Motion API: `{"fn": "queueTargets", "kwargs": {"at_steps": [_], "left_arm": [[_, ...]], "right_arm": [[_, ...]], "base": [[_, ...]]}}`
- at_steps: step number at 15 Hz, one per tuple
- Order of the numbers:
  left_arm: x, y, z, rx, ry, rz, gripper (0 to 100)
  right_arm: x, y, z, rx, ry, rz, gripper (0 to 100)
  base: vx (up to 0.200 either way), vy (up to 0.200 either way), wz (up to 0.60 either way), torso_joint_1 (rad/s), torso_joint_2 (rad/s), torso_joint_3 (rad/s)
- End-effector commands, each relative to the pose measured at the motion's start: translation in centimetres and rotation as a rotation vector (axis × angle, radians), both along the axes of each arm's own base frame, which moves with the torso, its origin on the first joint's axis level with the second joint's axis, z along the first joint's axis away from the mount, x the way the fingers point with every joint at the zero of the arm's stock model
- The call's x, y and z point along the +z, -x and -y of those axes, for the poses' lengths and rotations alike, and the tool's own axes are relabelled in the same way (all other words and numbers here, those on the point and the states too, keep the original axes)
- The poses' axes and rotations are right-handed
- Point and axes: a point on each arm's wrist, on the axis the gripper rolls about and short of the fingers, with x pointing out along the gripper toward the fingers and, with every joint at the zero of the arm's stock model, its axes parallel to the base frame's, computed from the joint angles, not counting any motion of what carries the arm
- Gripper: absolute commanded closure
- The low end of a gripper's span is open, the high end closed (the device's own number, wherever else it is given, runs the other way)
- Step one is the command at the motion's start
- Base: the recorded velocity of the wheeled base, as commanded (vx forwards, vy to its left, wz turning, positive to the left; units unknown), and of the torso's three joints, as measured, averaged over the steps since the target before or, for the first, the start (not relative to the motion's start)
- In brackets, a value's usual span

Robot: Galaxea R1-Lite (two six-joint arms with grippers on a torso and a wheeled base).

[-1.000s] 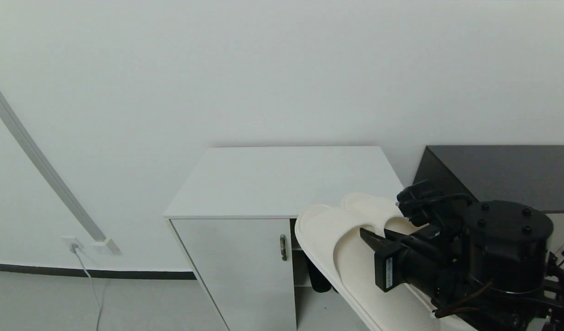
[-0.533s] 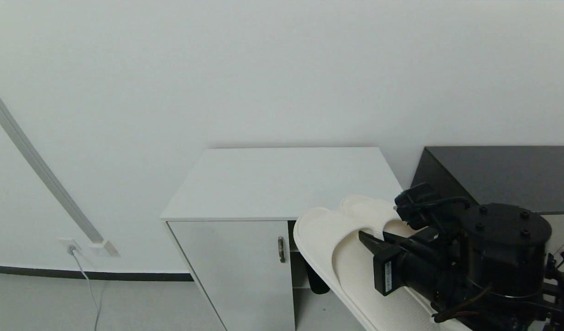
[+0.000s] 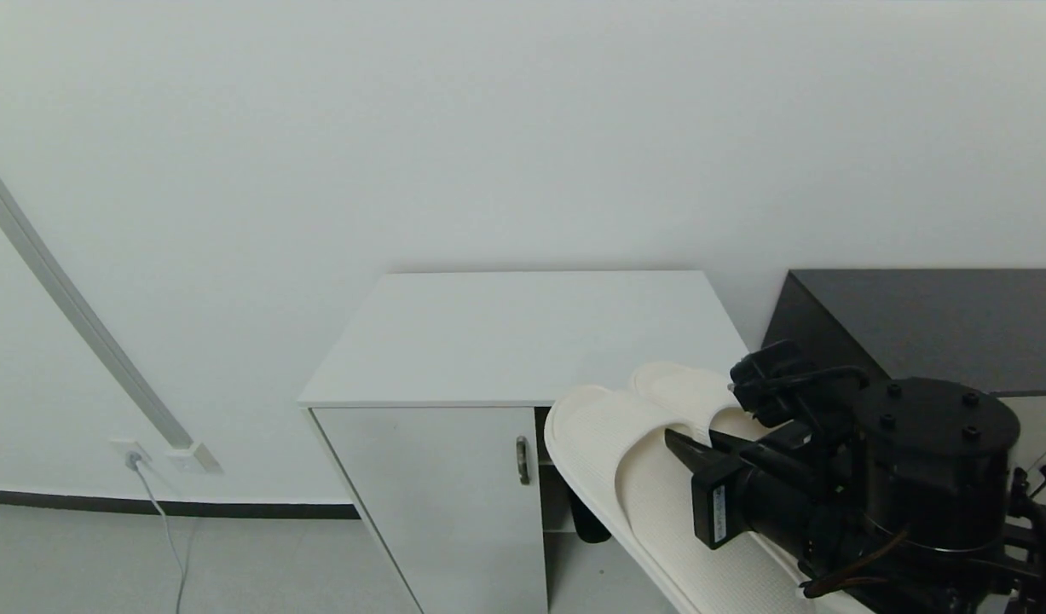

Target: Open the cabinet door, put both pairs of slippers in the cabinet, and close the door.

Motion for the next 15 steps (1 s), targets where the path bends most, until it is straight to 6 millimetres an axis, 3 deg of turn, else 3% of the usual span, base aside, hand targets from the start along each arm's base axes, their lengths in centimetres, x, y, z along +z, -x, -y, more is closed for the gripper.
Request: {"fn": "queueTargets", "kwargs": {"at_steps": [1, 4, 15], "left_arm": [[0.01, 0.00, 0.00, 0.000, 0.000, 0.001, 100], [0.01, 0.00, 0.00, 0.000, 0.000, 0.001, 100], [0.01, 0.00, 0.00, 0.002, 0.000, 0.001, 100]], "right_arm": [[-0.07, -0.01, -0.06, 0.001, 0.002, -0.002, 100], [-0.07, -0.01, -0.06, 0.001, 0.002, -0.002, 100], [-0.38, 0.16, -0.05, 0.011, 0.024, -0.002, 100]], "base": [[-0.200, 0.000, 0.00, 0.007, 0.01, -0.002], [-0.200, 0.000, 0.00, -0.009, 0.00, -0.001], [0.000, 0.000, 0.00, 0.000, 0.00, 0.000]]}}
